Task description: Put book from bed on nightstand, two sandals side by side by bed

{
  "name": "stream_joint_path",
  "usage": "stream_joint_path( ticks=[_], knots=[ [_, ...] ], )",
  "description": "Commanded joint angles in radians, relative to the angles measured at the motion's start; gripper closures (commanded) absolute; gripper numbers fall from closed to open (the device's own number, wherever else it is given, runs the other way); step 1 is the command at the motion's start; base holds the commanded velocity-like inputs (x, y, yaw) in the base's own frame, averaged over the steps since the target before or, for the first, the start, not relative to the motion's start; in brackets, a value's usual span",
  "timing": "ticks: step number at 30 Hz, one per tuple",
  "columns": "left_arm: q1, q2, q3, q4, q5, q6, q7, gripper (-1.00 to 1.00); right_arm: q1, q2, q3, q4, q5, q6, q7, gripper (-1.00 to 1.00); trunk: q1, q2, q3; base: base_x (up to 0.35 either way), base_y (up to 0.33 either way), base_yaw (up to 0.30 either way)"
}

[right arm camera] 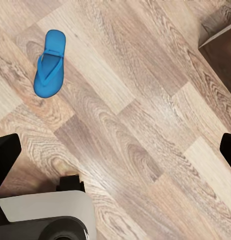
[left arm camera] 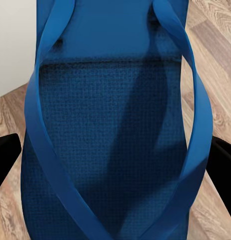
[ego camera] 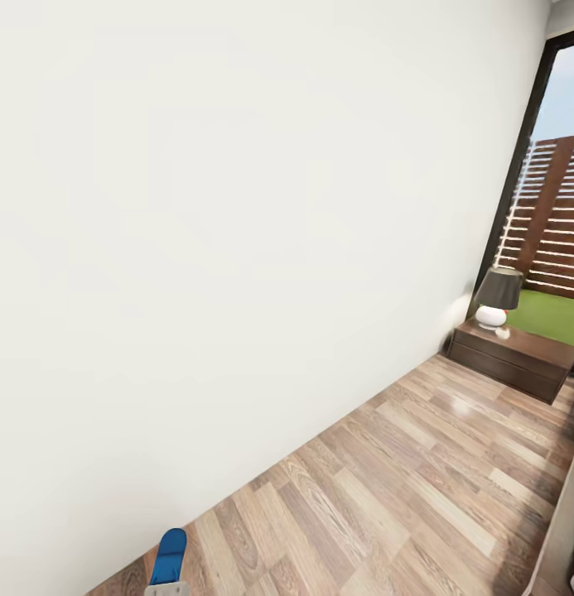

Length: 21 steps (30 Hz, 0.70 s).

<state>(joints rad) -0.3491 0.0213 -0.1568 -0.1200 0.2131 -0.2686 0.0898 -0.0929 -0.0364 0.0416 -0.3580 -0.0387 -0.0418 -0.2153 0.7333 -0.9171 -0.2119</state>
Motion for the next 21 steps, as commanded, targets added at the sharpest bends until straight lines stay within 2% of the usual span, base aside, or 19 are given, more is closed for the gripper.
stream_joint_path(
  ticks=[1,21],
  knots=[
    [-0.001,0.000,-0.009,0.000,0.008,-0.003,0.004,1.00,-0.001,0.000,0.004,0.001,-0.004,-0.003,-0.004,-1.00,0.000,-0.001,-0.001,0.132,0.012,-0.002],
    [-0.001,0.000,-0.009,0.000,0.008,-0.003,0.004,1.00,-0.001,0.000,0.004,0.001,-0.004,-0.003,-0.004,-1.00,0.000,-0.001,-0.001,0.110,0.002,0.000]
  ],
)
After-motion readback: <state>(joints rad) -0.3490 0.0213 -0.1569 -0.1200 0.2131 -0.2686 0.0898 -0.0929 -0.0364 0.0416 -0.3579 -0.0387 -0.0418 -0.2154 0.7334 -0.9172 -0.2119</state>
